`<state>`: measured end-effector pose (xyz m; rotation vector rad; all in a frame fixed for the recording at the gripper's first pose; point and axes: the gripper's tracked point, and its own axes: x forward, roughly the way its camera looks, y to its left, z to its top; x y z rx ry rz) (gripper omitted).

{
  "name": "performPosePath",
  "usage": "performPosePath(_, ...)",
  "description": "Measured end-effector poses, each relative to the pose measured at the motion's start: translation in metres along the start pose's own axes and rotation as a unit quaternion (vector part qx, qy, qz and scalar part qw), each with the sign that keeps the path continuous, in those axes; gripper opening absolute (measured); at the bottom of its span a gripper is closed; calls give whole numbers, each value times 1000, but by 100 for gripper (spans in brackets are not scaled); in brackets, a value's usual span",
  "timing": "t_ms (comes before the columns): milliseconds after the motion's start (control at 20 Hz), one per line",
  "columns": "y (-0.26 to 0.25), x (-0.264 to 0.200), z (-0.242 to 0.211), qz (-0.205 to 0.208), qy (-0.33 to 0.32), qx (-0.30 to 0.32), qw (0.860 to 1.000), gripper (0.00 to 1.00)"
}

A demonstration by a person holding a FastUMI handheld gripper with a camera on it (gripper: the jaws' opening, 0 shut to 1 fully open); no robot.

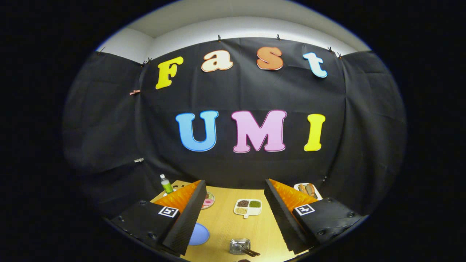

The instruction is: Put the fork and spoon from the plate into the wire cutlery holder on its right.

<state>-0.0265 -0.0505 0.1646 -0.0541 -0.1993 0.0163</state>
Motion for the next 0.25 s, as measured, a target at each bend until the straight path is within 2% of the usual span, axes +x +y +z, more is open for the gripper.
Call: performPosePath(250, -6, -1, 3, 4, -11, 16, 1000, 99)
